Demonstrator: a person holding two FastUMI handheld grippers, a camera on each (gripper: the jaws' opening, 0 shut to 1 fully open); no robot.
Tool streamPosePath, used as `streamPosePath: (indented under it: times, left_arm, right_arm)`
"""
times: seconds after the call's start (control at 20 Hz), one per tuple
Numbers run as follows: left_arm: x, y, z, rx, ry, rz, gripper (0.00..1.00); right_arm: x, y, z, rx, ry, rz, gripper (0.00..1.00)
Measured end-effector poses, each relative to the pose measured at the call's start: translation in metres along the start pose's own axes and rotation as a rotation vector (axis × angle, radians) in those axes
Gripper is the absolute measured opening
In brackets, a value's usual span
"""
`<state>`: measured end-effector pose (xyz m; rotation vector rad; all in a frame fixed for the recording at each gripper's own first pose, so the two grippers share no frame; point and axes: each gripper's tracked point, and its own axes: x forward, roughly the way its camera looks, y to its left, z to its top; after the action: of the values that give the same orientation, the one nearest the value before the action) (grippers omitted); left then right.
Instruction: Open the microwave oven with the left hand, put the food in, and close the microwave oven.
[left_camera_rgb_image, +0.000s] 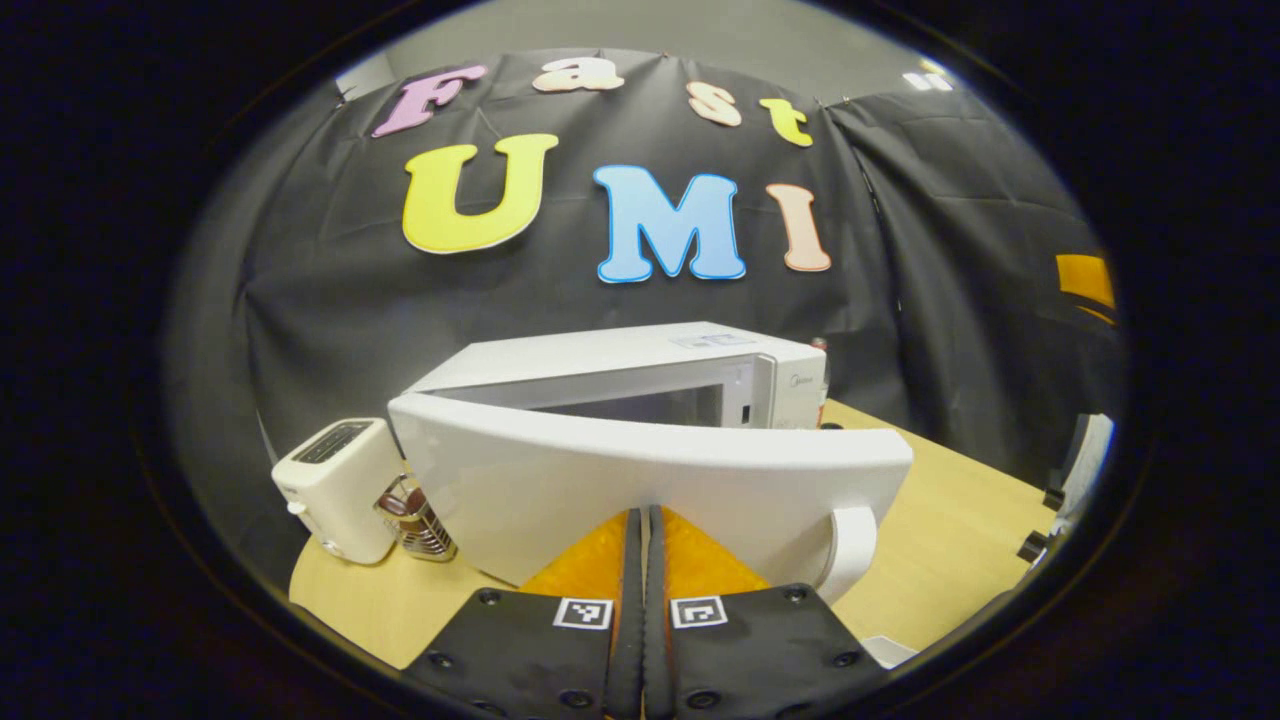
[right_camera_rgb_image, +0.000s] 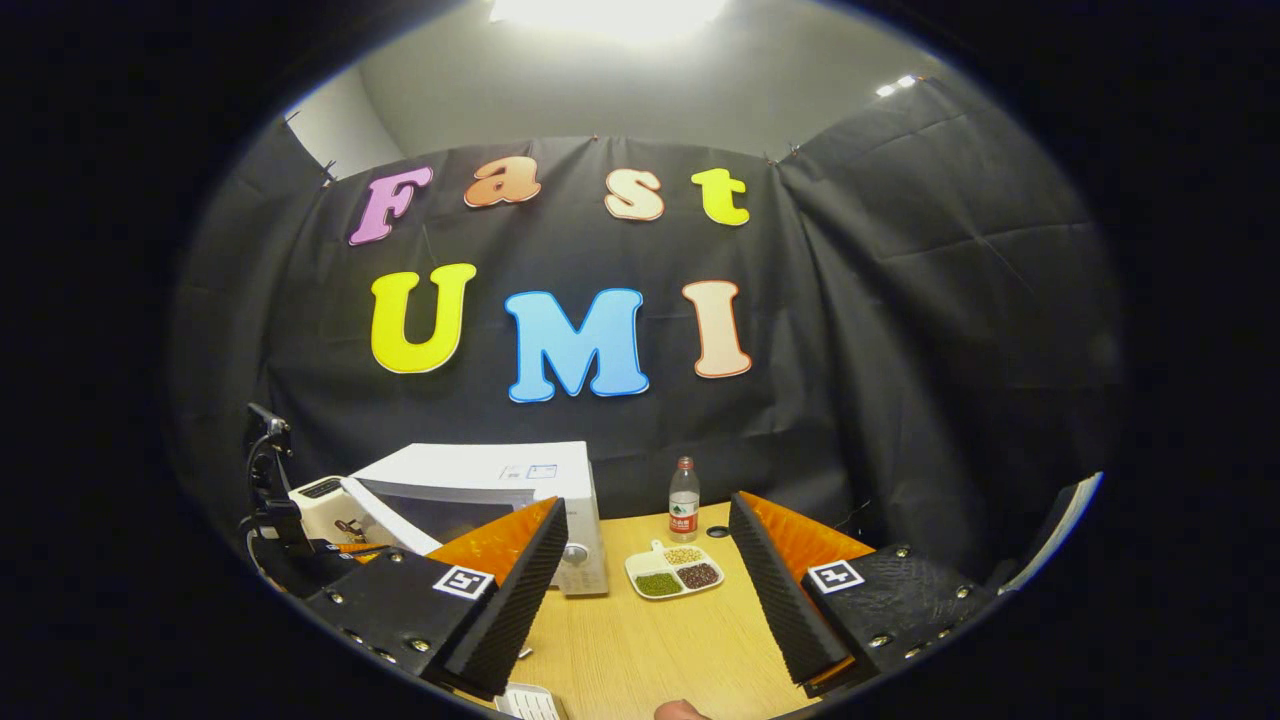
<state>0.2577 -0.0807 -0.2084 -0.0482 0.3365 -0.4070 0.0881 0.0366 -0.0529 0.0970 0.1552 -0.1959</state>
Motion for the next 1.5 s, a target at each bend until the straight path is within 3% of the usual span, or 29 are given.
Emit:
streamPosePath:
  times: [0.25,0.75,0.95,1.0,1.15,1.2,1.25,1.45,1.5]
  left_arm:
    - [0.030,-0.003,0.007,-0.017,-0.007,-0.022,0.07]
    - [0.077,0.011,0.015,-0.045,-0.027,-0.005,0.07]
    - [0.094,0.023,0.020,-0.039,-0.034,0.029,0.07]
    - [0.097,0.026,0.021,-0.042,-0.035,0.041,0.12]
    - [0.102,0.036,0.021,-0.061,-0.050,0.075,0.07]
    - [0.103,0.035,0.022,-0.058,-0.057,0.078,0.12]
    - [0.103,0.037,0.021,-0.059,-0.057,0.088,0.07]
    - [0.104,0.036,0.021,-0.068,-0.073,0.147,0.07]
    - [0.104,0.035,0.022,-0.063,-0.077,0.157,0.12]
  right_arm:
    - [0.000,-0.003,-0.004,-0.018,0.005,-0.046,0.98]
    - [0.005,0.006,-0.013,-0.065,0.033,-0.064,0.98]
    - [0.008,0.011,-0.018,-0.072,0.048,-0.053,0.98]
    - [0.008,0.012,-0.019,-0.073,0.049,-0.050,0.98]
    - [0.010,0.014,-0.022,-0.072,0.057,-0.041,0.98]
    - [0.009,0.014,-0.022,-0.072,0.060,-0.040,0.98]
    - [0.010,0.014,-0.024,-0.073,0.063,-0.037,0.98]
    - [0.010,0.019,-0.029,-0.059,0.085,-0.016,0.98]
    - [0.009,0.021,-0.030,-0.050,0.087,-0.009,0.98]
